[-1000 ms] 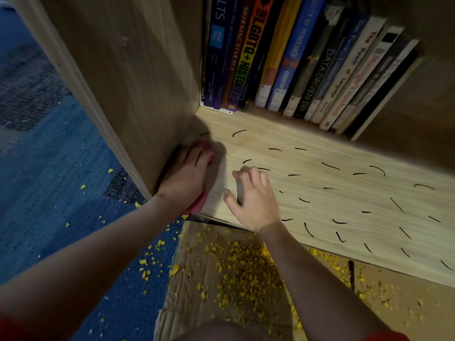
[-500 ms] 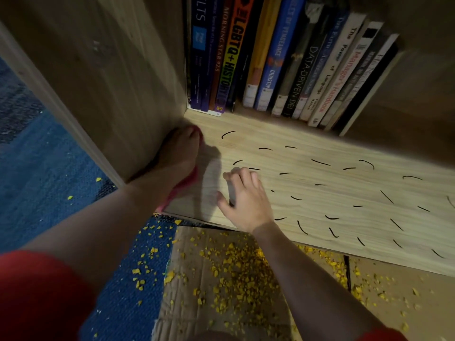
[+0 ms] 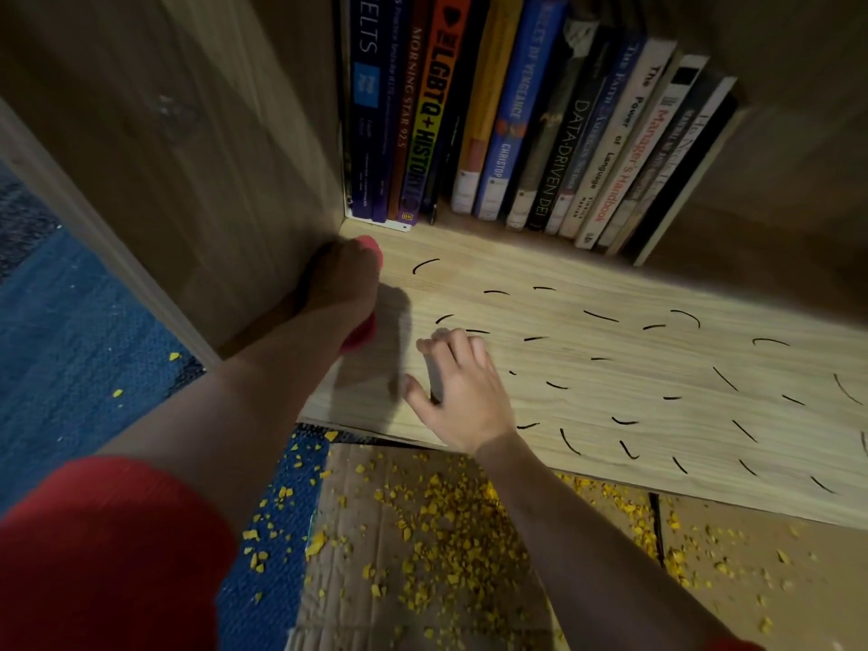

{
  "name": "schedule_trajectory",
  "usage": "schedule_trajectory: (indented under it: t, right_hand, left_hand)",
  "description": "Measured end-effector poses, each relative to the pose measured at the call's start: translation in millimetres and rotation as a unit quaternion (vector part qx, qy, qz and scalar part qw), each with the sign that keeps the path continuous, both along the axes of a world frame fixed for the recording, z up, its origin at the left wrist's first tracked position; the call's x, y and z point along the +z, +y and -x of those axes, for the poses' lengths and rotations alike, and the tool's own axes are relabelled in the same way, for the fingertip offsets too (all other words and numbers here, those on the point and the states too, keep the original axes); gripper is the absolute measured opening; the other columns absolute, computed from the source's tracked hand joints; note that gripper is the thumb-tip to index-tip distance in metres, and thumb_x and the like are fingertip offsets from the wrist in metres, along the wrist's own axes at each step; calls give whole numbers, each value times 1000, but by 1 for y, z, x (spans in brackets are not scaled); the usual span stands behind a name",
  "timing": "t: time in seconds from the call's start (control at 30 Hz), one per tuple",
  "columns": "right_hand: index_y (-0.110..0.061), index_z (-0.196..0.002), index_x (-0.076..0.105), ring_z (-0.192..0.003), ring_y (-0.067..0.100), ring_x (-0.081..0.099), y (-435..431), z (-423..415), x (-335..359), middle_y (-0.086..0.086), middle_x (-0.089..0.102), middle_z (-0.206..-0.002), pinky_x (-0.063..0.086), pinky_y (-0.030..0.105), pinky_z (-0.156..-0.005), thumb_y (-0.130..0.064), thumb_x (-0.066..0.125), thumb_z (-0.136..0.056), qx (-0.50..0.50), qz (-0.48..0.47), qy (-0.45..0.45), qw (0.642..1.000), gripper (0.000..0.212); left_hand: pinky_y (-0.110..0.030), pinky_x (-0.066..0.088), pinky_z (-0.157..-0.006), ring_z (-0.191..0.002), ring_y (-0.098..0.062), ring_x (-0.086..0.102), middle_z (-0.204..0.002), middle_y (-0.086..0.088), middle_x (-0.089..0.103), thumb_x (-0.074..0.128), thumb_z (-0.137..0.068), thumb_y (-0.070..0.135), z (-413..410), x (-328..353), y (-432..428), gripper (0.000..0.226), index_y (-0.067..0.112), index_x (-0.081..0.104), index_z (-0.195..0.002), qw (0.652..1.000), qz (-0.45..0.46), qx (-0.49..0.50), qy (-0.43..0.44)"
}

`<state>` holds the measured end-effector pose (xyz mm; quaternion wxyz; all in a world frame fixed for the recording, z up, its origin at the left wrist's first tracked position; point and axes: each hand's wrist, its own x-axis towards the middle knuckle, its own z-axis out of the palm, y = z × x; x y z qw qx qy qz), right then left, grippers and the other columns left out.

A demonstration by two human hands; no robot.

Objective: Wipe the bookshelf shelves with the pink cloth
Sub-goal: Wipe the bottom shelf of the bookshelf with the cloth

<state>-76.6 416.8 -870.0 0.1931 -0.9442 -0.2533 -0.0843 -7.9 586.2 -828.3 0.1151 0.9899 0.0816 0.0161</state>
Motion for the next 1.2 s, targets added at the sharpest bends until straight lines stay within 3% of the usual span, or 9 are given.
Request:
schedule_trajectory:
  t: [0.07, 0.2, 0.37, 0.6, 0.77, 0.87, 0.97, 1.1, 1.2]
  right_hand:
    - [-11, -112, 60, -95, 16, 35, 0, 1, 0, 5, 54, -106, 46, 35, -83, -46, 44, -83, -2, -3, -1, 1000, 49]
    - [-11, -112, 61, -95, 15, 36, 1, 2, 0, 4, 54, -105, 47, 34, -83, -46, 45, -83, -6, -4, -8, 1000, 49]
    - [-11, -114, 60, -97, 15, 35, 1, 0, 0, 4, 54, -108, 45, 35, -85, -46, 43, -84, 0, -3, -6, 1000, 50]
    - [-11, -110, 62, -93, 15, 37, 1, 1, -1, 4, 54, -102, 47, 32, -80, -46, 45, -82, -5, -6, -22, 1000, 48]
    - [-11, -109, 62, -94, 16, 38, 1, 0, -1, 4, 55, -102, 47, 31, -80, -46, 45, -81, -4, -3, -31, 1000, 47]
    - [-11, -108, 62, -94, 16, 38, 1, 0, -1, 4, 55, -102, 47, 31, -80, -46, 45, -81, -5, -4, -32, 999, 47]
    - [-11, -108, 62, -95, 16, 39, 1, 1, -2, 3, 55, -102, 46, 31, -81, -45, 46, -81, -8, -4, -31, 999, 47]
    - [-11, -109, 62, -95, 16, 39, 1, 1, -1, 3, 55, -102, 46, 30, -81, -46, 44, -82, -6, 1, -29, 1000, 47]
    - [-11, -108, 62, -95, 16, 39, 2, 1, 0, 4, 55, -101, 44, 30, -81, -45, 44, -82, -8, 0, -31, 999, 47]
  left_hand:
    - [-35, 42, -94, -109, -26, 54, -121, -12, 56, 46, -89, 5, 23, -3, -1, 35, 10, 53, -123, 998, -8, -31, 45]
    - [-38, 30, -109, -129, -28, 37, -142, -11, 35, 59, -85, 18, 57, -16, 0, 68, 4, 27, -143, 980, -169, -70, 76]
    - [-44, 34, -106, -126, -36, 39, -137, -25, 39, 28, -96, 2, 3, -9, -4, 42, -6, 36, -136, 997, -61, 39, 24]
    - [-21, 19, -109, -133, -19, 36, -146, 1, 40, 48, -85, -1, 37, -19, 7, 56, 16, 46, -138, 990, 77, -112, -36]
    - [-22, 42, -95, -112, -21, 56, -124, -4, 61, 55, -84, 6, -11, -27, -7, 40, 14, 60, -123, 989, 140, 39, -43]
    - [-12, 29, -102, -129, -12, 44, -141, 2, 48, 49, -84, -6, -16, -24, -12, 53, 16, 55, -132, 985, 146, -91, -18]
    - [-30, 39, -104, -122, -19, 51, -138, 5, 51, 52, -86, 6, -5, -20, 4, 49, 27, 56, -130, 979, 65, -193, -6]
    - [-35, 44, -99, -113, -20, 55, -128, -3, 59, 55, -85, 9, -19, -29, 5, 43, 17, 57, -128, 996, 78, -39, -16]
    - [-36, 39, -104, -123, -22, 48, -136, -6, 51, 48, -84, 0, -12, -26, -11, 48, 17, 58, -128, 992, 101, -76, 6]
